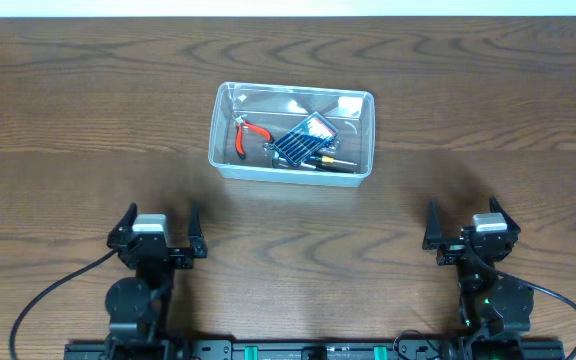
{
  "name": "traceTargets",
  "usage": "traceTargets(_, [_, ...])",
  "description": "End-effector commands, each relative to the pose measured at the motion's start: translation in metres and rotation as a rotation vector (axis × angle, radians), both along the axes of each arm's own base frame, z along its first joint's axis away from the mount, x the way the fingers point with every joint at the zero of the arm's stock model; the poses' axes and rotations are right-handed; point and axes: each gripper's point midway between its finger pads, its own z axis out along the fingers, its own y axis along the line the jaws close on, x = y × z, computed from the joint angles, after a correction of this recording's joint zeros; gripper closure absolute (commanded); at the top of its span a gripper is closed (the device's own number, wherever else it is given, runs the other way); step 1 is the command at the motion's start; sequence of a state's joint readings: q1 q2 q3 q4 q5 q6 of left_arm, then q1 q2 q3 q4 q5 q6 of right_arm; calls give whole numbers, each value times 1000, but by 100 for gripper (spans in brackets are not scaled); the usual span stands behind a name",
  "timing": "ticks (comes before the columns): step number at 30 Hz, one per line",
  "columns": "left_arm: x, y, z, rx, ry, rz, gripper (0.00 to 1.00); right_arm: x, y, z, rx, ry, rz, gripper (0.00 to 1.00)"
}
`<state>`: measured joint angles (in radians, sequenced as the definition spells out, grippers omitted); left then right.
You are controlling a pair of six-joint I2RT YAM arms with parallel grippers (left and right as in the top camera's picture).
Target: Pack container
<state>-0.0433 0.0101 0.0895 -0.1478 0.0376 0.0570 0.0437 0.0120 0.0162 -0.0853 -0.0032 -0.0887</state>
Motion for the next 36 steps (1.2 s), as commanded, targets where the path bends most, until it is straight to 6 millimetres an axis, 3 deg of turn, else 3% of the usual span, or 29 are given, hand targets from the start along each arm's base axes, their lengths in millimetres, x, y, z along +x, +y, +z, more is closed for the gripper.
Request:
traceTargets(1, [2,3,-14,7,19,19,1,0,2,-1,-13,-3,10,1])
traceTargets(3, [2,3,-22,-1,34,21,1,0,2,-1,-13,-3,10,1])
traceTargets(36, [5,4,-21,-31,9,29,2,0,2,-1,-13,-3,10,1])
